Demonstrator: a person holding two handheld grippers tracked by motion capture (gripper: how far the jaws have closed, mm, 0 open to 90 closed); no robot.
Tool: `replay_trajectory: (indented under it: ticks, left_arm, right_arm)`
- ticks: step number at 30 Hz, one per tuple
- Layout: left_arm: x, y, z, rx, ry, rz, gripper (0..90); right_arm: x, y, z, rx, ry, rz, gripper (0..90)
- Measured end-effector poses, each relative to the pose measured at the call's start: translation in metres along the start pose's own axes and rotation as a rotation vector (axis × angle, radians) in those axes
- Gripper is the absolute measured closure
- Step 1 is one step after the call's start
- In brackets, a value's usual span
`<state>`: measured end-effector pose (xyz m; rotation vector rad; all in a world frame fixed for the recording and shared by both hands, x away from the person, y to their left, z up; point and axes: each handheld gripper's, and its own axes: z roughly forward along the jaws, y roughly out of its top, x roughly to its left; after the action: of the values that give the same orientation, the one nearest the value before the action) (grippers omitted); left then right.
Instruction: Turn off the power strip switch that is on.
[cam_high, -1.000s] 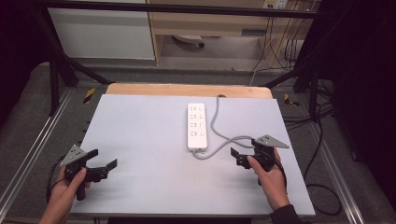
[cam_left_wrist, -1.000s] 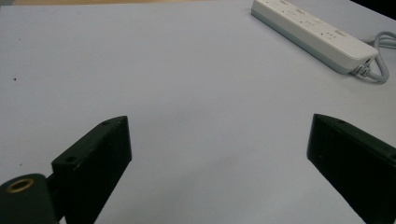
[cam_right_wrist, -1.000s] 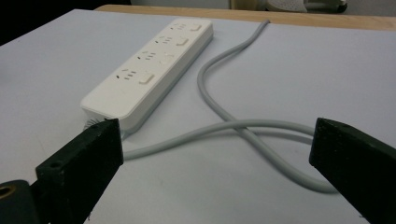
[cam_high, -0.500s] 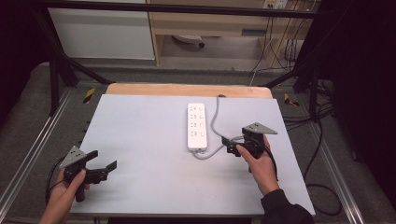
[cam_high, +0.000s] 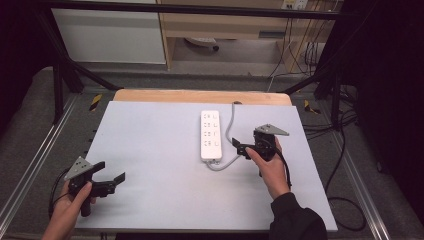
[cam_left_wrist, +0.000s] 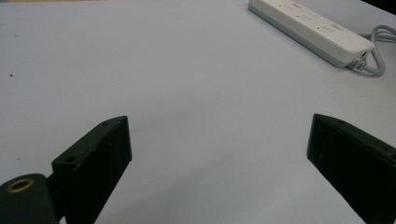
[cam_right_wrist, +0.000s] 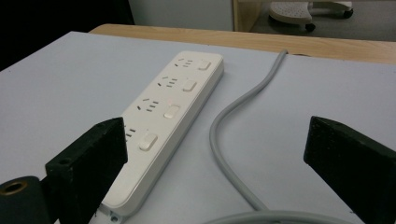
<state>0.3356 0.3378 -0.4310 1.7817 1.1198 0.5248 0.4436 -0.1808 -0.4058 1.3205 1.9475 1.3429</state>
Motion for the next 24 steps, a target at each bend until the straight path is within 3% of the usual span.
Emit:
replay_trajectory:
  ticks: [21,24]
  left_arm:
    - [-0.001,0.000,0.001,0.000,-0.005,0.005,6.6]
    - [-0.001,0.000,0.001,-0.002,-0.008,0.000,6.6]
  right_arm:
    - [-0.002,0.012,0.029,-0.027,-0.037,0.043,18.3]
    - [-0.001,0.013,0.035,-0.036,-0.044,0.042,26.3]
